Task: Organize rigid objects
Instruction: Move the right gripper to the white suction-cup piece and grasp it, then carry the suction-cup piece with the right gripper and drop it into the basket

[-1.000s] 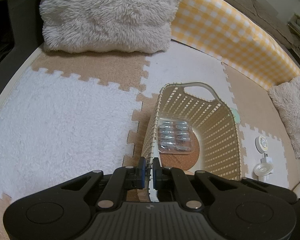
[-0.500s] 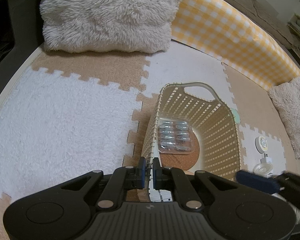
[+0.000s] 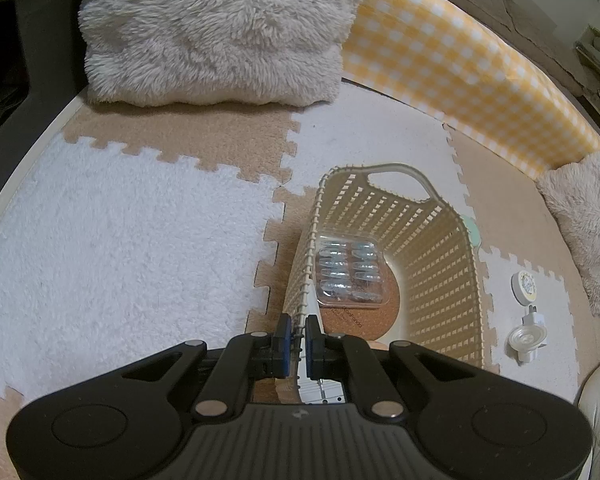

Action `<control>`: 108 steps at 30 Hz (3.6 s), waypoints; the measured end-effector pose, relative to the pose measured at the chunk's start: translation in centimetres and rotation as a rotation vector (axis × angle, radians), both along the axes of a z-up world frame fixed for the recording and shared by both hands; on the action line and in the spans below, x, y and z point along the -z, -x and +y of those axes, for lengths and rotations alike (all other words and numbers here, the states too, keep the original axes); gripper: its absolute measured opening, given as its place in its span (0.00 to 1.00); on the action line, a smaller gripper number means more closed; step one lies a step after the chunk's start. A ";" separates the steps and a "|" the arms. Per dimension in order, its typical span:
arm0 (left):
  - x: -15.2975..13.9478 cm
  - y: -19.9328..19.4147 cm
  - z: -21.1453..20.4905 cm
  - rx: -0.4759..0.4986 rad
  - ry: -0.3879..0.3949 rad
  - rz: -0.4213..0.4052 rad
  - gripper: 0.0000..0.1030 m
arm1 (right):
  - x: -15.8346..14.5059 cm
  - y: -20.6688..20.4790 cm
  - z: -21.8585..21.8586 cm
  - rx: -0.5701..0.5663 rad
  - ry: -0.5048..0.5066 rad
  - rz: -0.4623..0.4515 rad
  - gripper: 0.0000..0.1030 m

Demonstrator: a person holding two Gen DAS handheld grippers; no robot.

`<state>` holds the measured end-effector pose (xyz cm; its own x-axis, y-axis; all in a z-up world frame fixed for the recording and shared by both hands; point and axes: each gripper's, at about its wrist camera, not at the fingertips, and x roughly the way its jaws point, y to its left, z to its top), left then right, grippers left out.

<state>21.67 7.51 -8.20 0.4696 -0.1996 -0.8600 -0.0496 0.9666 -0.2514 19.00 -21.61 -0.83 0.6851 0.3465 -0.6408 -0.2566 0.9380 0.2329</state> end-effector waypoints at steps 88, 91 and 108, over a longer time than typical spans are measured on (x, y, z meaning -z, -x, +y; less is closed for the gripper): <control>-0.1 0.1 -0.1 0.010 -0.015 -0.001 0.06 | 4.1 -1.4 -3.5 0.202 -0.340 0.058 0.34; -0.1 0.1 -0.1 0.010 -0.015 -0.001 0.06 | 3.4 -1.2 -1.1 0.109 -0.309 0.054 0.34; -0.1 0.1 -0.1 0.010 -0.012 -0.001 0.06 | 4.7 -3.7 10.4 -0.304 0.270 0.075 0.34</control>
<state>21.58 7.37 -8.13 0.4687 -0.1934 -0.8619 -0.0399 0.9701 -0.2394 22.74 -11.24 -5.52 0.5254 0.3386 -0.7806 -0.5235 0.8519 0.0171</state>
